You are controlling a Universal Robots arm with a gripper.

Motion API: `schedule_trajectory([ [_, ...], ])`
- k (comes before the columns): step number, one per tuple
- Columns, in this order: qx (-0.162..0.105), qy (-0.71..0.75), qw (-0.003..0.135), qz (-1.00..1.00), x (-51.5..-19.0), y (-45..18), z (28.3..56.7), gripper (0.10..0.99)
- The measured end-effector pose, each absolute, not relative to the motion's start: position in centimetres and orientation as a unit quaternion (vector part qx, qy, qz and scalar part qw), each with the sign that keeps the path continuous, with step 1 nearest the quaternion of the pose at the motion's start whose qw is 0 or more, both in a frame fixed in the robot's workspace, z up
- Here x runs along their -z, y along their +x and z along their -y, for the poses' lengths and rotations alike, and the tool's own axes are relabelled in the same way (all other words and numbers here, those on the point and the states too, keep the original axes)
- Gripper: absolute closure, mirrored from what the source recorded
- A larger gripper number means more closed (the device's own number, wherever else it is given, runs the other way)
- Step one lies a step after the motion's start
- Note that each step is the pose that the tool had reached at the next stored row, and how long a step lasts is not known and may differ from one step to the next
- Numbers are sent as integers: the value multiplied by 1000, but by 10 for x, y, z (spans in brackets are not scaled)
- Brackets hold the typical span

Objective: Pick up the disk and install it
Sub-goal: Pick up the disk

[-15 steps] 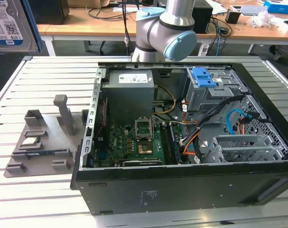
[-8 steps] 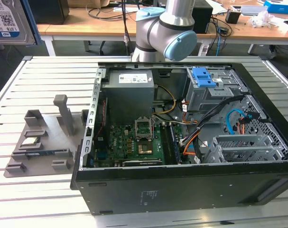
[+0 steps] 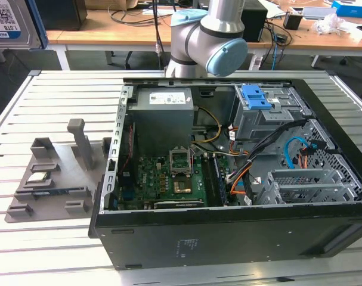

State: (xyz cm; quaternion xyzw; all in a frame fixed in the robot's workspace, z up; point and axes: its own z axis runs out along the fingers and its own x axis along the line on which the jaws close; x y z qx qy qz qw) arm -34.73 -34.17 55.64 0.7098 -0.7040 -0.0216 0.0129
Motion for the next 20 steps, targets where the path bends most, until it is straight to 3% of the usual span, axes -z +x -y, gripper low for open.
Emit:
schedule_trajectory([
  [11,22,710,13,704,-557,-340,342,722],
  [20,22,710,13,704,-557,-299,342,722],
])
